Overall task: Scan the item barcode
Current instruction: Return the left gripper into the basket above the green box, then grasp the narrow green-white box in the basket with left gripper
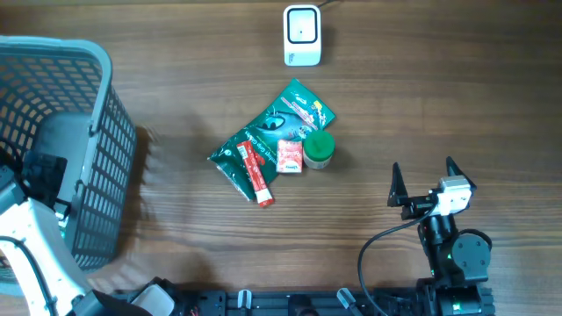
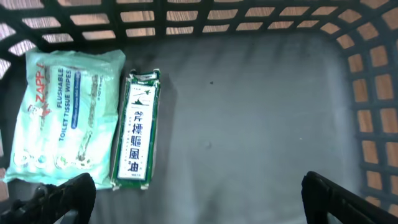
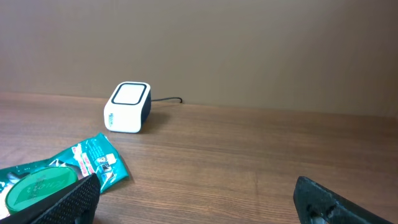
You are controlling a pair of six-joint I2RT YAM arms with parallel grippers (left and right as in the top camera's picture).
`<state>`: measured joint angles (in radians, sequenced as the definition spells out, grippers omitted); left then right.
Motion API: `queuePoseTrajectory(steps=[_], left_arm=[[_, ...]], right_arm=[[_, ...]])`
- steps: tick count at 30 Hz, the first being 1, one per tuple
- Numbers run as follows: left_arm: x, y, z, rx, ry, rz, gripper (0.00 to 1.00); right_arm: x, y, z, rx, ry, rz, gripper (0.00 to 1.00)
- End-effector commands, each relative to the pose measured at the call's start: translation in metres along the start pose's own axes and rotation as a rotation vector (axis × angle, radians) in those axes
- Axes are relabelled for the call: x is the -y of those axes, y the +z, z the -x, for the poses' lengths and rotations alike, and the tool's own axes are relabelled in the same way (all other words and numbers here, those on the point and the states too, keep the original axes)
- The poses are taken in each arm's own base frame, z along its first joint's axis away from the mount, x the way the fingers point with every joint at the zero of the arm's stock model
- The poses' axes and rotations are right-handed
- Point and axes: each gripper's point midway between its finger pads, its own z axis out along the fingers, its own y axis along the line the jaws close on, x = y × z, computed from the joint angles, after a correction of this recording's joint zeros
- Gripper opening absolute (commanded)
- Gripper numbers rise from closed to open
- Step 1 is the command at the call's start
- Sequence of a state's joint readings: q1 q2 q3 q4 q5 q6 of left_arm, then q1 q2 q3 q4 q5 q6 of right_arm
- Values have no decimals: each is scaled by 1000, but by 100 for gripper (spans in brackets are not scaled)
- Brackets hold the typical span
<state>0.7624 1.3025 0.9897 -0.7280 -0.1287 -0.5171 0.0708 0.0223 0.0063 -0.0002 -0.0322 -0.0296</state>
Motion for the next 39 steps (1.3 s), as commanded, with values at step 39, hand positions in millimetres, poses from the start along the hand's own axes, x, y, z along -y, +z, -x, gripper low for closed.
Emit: queuePoseTrajectory(steps=[39], left_arm=[[-40,102,-33,-239,-25,153,100]], right_arm=[[2,0,0,2,10,-9,100]])
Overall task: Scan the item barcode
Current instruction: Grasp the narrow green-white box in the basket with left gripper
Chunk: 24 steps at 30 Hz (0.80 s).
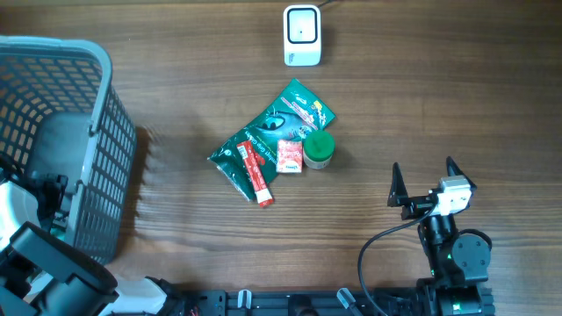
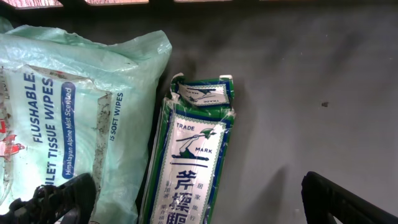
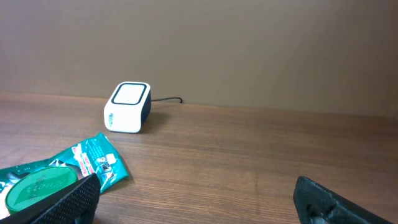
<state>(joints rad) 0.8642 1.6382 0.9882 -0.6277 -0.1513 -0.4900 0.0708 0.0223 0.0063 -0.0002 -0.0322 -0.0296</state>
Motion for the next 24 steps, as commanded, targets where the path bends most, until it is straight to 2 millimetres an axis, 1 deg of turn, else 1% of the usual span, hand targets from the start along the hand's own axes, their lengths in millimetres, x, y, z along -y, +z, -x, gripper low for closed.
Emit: queuePoseTrajectory(steps=[1,6,10,13,16,21,24], left_arm=[[6,12,-13,-66,18,-36,100],[14,11,-15,-58,71,-47,100],[26,8,-15,-41,121,-67,100],[35,5,-16,-19,200,-68,100],[36,4,-14,6,219,-40,100],[29,3,-14,26,235,20,100],[31,-8,-6,64,230,16,100]], right_arm=[[2,0,0,2,10,-9,100],[2,0,0,2,10,-9,100],[2,0,0,2,10,-9,100],[2,0,0,2,10,-9,100],[2,0,0,2,10,-9,100],[2,0,0,2,10,-9,100],[2,0,0,2,10,-9,100]])
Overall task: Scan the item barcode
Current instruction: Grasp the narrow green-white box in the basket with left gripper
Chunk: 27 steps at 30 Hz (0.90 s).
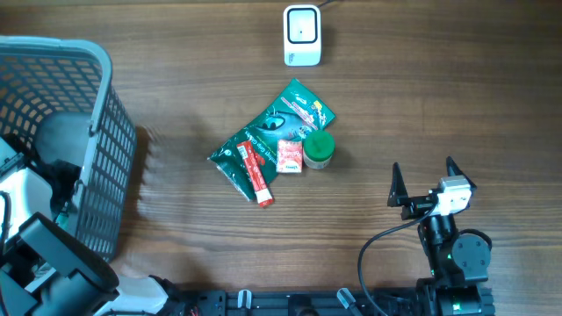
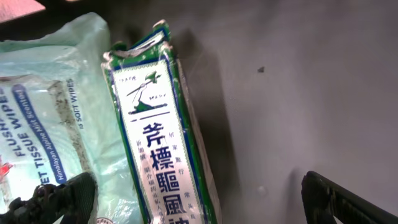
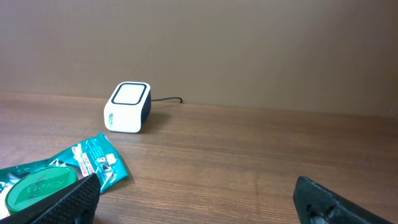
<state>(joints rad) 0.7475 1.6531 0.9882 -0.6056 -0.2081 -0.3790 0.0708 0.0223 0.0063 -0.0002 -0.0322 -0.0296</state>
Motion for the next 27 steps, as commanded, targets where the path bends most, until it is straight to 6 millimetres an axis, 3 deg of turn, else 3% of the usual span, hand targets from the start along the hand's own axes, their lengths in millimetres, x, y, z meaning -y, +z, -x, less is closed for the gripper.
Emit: queuePoseTrajectory(steps=[1,7,15,21,27], left_arm=[[3,-14,14,53,5,0,100],[8,-39,37,145,-18,-45,100],[11,-39,42,165,-19,-55,100],[14,-34,43,164,-19,-64,100],[16,-9,31,96,-3,-43,100]], right_arm=[[2,0,0,2,10,-9,100],[2,0,0,2,10,-9,100],[2,0,0,2,10,-9,100],[2,0,0,2,10,-9,100],[2,0,0,2,10,-9,100]])
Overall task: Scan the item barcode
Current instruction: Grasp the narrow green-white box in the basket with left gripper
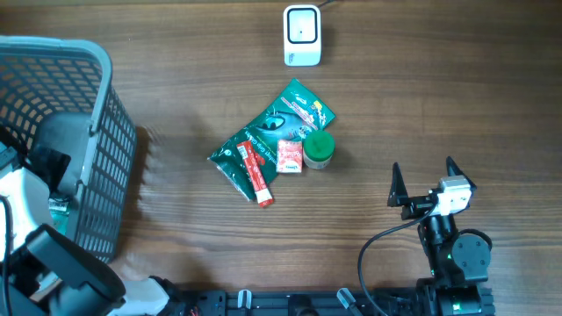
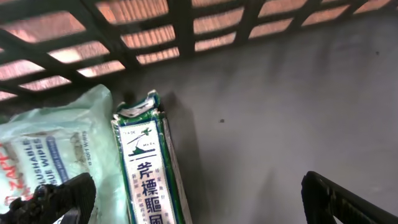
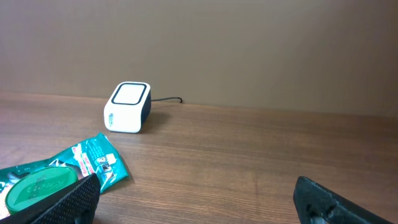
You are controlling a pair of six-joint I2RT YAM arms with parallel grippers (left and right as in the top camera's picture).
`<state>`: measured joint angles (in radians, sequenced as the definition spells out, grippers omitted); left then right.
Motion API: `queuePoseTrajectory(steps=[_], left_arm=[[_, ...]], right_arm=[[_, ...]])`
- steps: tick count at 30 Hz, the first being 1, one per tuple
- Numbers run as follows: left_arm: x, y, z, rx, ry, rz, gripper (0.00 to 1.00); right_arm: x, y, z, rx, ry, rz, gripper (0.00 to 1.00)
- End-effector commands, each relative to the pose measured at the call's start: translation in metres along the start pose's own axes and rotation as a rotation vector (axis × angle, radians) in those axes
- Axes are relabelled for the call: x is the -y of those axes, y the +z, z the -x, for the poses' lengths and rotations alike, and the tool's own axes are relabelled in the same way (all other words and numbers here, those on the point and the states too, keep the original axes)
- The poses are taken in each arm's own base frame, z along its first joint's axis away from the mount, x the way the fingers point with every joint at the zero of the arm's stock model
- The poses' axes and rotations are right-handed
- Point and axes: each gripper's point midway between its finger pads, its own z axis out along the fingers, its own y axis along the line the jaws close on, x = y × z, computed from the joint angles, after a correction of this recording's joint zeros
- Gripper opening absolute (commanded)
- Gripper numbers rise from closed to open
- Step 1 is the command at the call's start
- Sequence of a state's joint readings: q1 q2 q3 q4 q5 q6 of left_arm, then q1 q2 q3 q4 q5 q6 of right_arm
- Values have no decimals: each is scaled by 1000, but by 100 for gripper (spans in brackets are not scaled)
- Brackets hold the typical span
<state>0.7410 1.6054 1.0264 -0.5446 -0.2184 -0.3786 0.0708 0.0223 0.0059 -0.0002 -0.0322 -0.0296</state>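
Note:
My left gripper (image 2: 199,208) is inside the grey basket (image 1: 97,66), open, with nothing between its fingertips (image 2: 59,196). Under it on the basket floor lie a green and white box with Chinese print (image 2: 146,171) and, touching its left side, a pale green pack of flushable wipes (image 2: 50,152). The white barcode scanner (image 1: 301,35) stands at the table's far edge, also seen in the right wrist view as the scanner (image 3: 127,99). My right gripper (image 1: 424,186) rests open at the front right, away from every item.
A small heap lies mid-table: a green pouch (image 1: 285,118), a red stick pack (image 1: 257,173), a small red and white box (image 1: 290,155) and a green round lid (image 1: 319,149). The basket's lattice wall (image 2: 168,28) rises just beyond the box.
My left gripper has drawn back from the green and white box, which now looks smaller, and the basket's wall has come into view. It stays open. The right arm has not moved.
My left gripper first hung open over the basket floor with the wipes pack and box both in full view. Then it was close over the box's top end, then closer still at a slant. Now it sits farther back, open. The right gripper stayed still.

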Motion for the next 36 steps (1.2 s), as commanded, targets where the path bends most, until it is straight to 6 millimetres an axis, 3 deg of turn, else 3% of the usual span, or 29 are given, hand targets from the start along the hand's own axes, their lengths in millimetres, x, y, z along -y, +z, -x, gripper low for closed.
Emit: queuePoseTrajectory(steps=[1,10,13,14,16,20,26,36], left_arm=[[2,18,-10,-56,25,20,100],[-4,25,-25,-105,25,47,100],[-23,27,-34,-108,-21,144,100],[-42,28,-40,-97,-84,235,100],[-60,28,-50,-100,-152,308,100],[-76,31,-63,-120,-252,351,100],[-67,32,-58,-104,-244,322,100],[-34,29,-31,-25,-126,230,100]], right_arm=[[2,0,0,2,10,-9,100],[2,0,0,2,11,-9,100],[2,0,0,2,10,-9,100],[2,0,0,2,10,-9,100],[2,0,0,2,10,-9,100],[2,0,0,2,10,-9,100],[2,0,0,2,10,-9,100],[2,0,0,2,10,-9,100]])
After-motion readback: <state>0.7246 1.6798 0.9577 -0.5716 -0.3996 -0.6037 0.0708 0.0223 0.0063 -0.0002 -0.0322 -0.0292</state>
